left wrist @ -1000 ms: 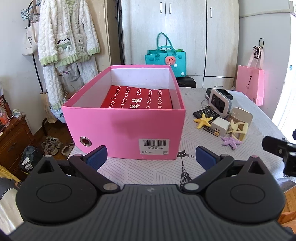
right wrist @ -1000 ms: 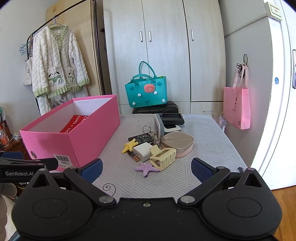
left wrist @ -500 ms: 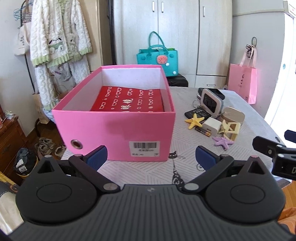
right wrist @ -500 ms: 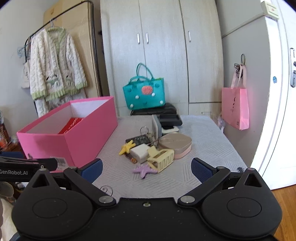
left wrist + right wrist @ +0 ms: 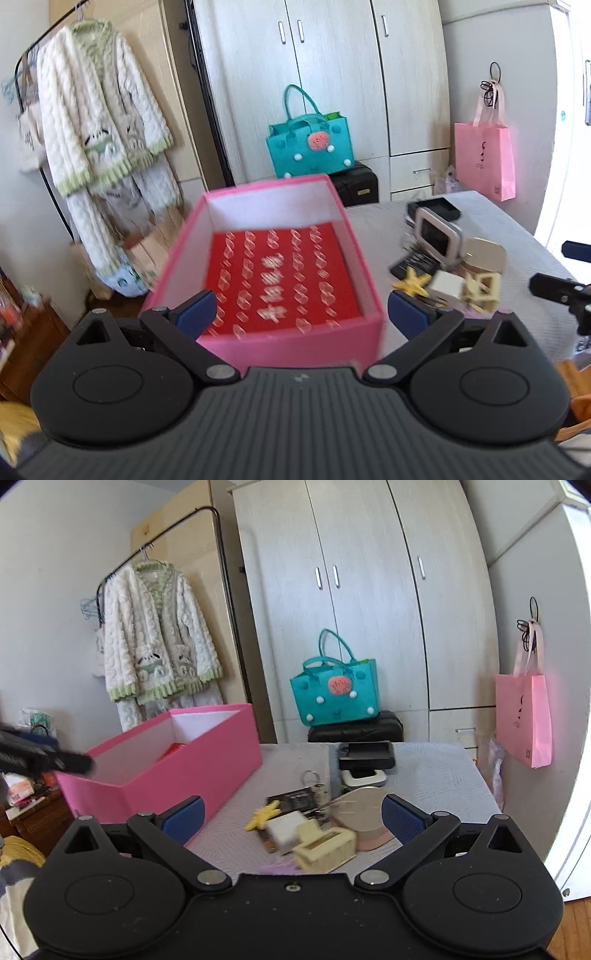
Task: Organize rigid objects
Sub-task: 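Reach the right gripper to the beige rounded case and close on it, then carry the beige case with the right gripper into the pink box and release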
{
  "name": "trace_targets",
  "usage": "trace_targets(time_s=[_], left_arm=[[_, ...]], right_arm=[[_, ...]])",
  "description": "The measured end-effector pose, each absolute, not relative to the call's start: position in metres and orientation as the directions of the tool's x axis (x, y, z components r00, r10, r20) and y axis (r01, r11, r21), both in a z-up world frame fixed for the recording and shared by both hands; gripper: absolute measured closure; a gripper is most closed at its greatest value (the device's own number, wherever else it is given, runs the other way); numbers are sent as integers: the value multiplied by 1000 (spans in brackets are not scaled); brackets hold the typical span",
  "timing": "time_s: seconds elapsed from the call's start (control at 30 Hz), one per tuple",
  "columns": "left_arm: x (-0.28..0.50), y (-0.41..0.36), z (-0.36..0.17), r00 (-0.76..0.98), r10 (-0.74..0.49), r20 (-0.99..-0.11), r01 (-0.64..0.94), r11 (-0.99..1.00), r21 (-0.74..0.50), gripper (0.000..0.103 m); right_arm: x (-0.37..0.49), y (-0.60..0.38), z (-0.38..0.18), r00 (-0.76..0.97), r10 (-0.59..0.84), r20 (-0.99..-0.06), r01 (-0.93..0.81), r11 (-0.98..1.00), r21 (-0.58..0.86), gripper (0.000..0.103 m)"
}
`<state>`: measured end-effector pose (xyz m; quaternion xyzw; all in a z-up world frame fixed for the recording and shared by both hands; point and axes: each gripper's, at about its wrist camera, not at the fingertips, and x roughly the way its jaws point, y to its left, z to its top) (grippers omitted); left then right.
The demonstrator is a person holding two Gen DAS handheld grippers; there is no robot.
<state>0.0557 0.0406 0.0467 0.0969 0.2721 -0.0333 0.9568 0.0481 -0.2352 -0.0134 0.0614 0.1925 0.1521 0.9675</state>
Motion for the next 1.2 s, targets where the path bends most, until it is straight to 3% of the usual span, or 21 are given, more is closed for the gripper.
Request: trace_targets(time_s=[0.13, 0.23, 0.3, 0.37, 0.47, 0.53, 0.6, 0.73, 0.8, 1.03, 1.2], left_arm=[[89, 57, 66, 844, 30, -536, 94, 975, 202, 3], [123, 76, 72, 820, 90, -565, 40, 976, 214, 3], [149, 89, 70, 785, 130, -605, 2, 977, 213, 5], [172, 102, 67, 755, 183, -630, -49, 974, 223, 14], [204, 114, 57, 713, 270, -647, -93, 951, 294, 24], [226, 121, 49, 667, 309, -678, -114, 942, 317, 43], [245, 125, 41, 630, 321, -707, -114, 939, 324, 51], [272, 125, 22, 548, 378, -746, -137, 920, 366, 81], [281, 121, 20, 527, 371, -765, -130, 924, 359, 89], [286, 97, 10, 527, 474, -706, -115, 862, 494, 88], [294, 107, 16, 499, 440, -747, -104, 886, 453, 88]], right_arm=[[83, -255, -28, 872, 274, -404, -232, 961, 152, 1], [113, -278, -49, 825, 289, -486, -231, 957, 177, 14], [129, -290, -61, 784, 323, -530, -256, 946, 198, 17], [140, -297, -68, 753, 351, -557, -286, 936, 204, 23], [152, -299, -68, 720, 398, -569, -378, 912, 160, 23], [161, -298, -69, 697, 414, -586, -438, 892, 110, 23], [170, -294, -70, 666, 433, -608, -499, 864, 69, 24], [189, -293, -73, 584, 506, -634, -597, 797, 86, 25], [196, -294, -77, 553, 537, -636, -626, 772, 107, 25], [218, -291, -88, 506, 589, -630, -692, 713, 111, 25], [223, -285, -86, 550, 552, -627, -666, 742, 69, 25]])
